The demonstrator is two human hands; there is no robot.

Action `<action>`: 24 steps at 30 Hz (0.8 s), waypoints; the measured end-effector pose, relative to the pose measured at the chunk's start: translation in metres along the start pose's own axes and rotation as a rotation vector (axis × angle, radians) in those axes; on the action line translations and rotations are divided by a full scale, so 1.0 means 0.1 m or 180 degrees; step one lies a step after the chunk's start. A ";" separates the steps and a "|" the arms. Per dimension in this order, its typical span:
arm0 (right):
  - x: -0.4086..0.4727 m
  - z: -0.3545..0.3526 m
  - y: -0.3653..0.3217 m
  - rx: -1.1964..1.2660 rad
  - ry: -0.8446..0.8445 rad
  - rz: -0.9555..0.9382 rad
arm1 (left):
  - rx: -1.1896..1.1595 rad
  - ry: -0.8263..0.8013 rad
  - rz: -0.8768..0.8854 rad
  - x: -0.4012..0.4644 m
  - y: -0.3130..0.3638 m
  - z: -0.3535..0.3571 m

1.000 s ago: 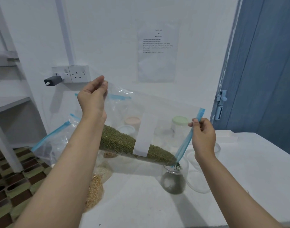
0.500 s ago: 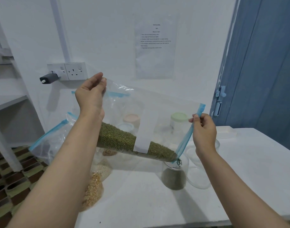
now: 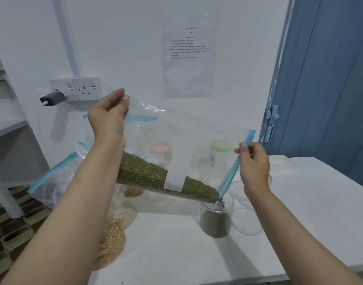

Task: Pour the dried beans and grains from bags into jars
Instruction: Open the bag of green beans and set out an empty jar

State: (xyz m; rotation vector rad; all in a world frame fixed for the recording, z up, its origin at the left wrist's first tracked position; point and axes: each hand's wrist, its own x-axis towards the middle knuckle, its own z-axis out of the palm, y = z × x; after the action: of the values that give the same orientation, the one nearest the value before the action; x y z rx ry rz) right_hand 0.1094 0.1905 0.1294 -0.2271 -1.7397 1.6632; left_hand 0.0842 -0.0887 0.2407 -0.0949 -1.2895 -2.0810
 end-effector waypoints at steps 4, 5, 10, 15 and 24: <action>0.00 0.00 -0.02 0.0035 0.0000 0.0011 | -0.0011 -0.0039 0.0007 0.02 0.01 0.01; 0.00 -0.01 -0.02 0.0029 -0.0003 0.0009 | -0.0002 -0.0045 0.0010 0.02 0.01 0.01; 0.01 -0.03 -0.03 0.0019 0.0028 -0.0001 | -0.0016 -0.0076 0.0034 0.03 0.03 0.04; 0.00 -0.05 -0.03 -0.0005 0.0036 0.0012 | 0.0008 -0.0103 0.0060 0.03 0.03 0.07; -0.02 -0.07 -0.04 0.0012 0.0052 0.0015 | 0.0028 -0.0149 0.0094 0.02 0.05 0.06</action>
State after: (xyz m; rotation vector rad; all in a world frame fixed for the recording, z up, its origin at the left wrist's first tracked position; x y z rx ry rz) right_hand 0.1164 0.1946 0.1322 -0.2425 -1.7252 1.6636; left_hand 0.0834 -0.0861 0.2488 -0.1584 -1.3173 -2.0590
